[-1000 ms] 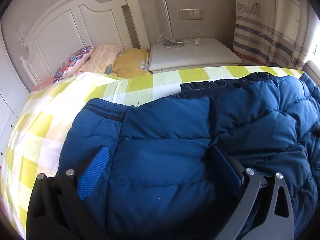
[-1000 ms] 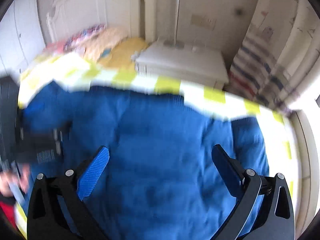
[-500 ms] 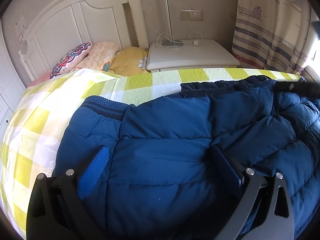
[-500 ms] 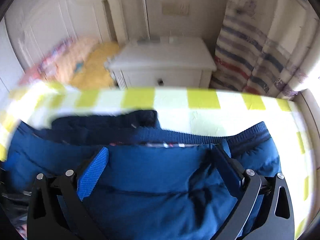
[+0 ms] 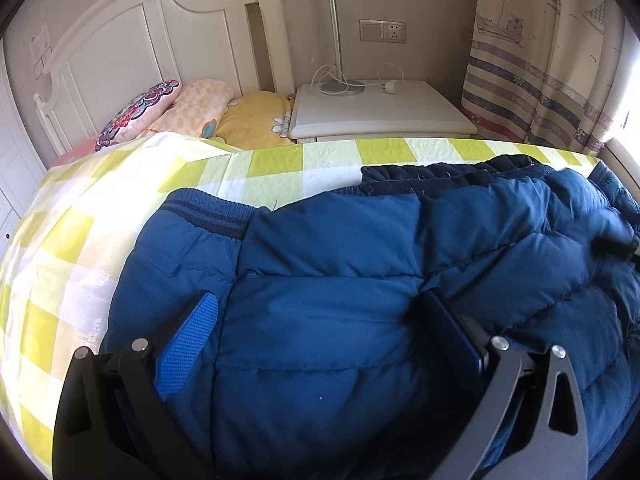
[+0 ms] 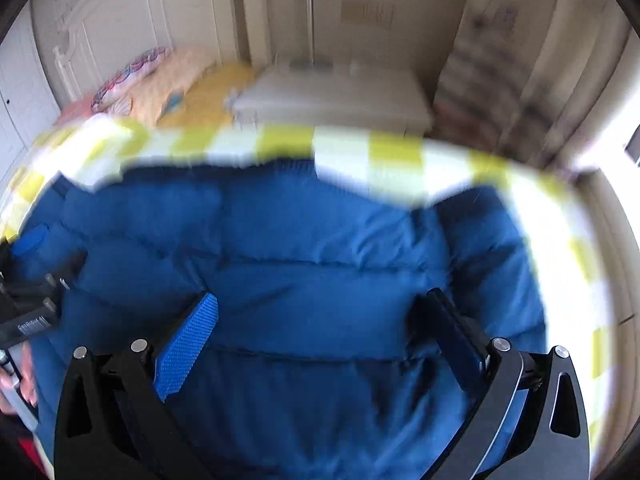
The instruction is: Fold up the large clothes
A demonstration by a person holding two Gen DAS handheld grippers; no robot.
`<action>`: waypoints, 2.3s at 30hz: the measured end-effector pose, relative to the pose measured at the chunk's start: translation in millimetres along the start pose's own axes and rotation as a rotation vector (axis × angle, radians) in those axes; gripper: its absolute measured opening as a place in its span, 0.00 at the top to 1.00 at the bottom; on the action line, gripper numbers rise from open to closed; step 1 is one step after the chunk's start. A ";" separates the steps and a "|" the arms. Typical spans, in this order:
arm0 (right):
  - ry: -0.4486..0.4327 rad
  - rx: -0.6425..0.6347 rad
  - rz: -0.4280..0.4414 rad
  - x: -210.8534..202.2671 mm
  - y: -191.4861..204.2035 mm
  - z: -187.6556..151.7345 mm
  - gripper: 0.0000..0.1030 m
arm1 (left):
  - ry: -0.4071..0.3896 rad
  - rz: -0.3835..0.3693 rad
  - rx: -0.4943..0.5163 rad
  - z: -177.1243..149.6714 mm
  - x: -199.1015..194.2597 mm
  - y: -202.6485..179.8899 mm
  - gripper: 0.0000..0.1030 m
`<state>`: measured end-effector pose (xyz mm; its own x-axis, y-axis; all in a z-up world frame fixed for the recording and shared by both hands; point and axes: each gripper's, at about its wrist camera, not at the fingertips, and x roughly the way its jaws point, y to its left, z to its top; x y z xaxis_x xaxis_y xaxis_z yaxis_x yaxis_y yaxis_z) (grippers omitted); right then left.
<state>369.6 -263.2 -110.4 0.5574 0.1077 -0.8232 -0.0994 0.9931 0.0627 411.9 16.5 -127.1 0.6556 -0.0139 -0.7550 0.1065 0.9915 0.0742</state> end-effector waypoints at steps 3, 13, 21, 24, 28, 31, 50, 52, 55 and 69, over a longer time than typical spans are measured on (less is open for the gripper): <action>0.009 0.008 0.000 4.1 -2.0 4.0 0.04 | 0.004 -0.003 -0.005 1.1 1.5 0.8 0.02; -0.100 -0.113 0.019 -64.1 45.0 -59.9 0.05 | 0.005 0.004 -0.006 0.2 2.1 0.0 0.02; -0.156 -0.052 -0.004 -94.7 31.4 -105.0 0.05 | 0.047 0.019 -0.011 3.1 0.6 1.8 0.02; -0.176 -0.074 -0.013 -100.0 24.3 -136.9 0.05 | -0.026 0.060 -0.044 -5.0 -40.7 -5.5 0.03; -0.228 -0.068 0.015 -113.9 12.1 -165.5 0.05 | -0.143 -0.052 0.026 -37.3 -104.5 -46.2 0.02; -0.243 0.018 0.088 -136.1 -5.2 -182.6 0.05 | -0.070 -0.044 0.147 -63.3 -100.7 -84.8 0.02; -0.189 0.556 0.410 -100.5 -72.1 -198.7 0.04 | -0.046 -0.100 0.079 -88.1 -75.1 -80.1 0.02; -0.215 0.606 0.385 -89.3 -74.6 -181.0 0.04 | -0.047 -0.098 0.079 -87.6 -74.9 -81.2 0.02; -0.245 0.635 0.342 -82.3 -70.7 -168.4 0.04 | -0.051 -0.090 0.077 -88.6 -74.7 -82.4 0.02; -0.451 0.682 0.512 -127.5 -83.4 -226.0 0.65 | -0.051 -0.095 0.101 -99.5 -84.5 -81.0 0.02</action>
<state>120.5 -370.3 -138.2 0.8579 0.4023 -0.3197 0.0024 0.6190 0.7854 273.6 -49.8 -134.1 0.6758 -0.1161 -0.7279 0.2431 0.9674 0.0714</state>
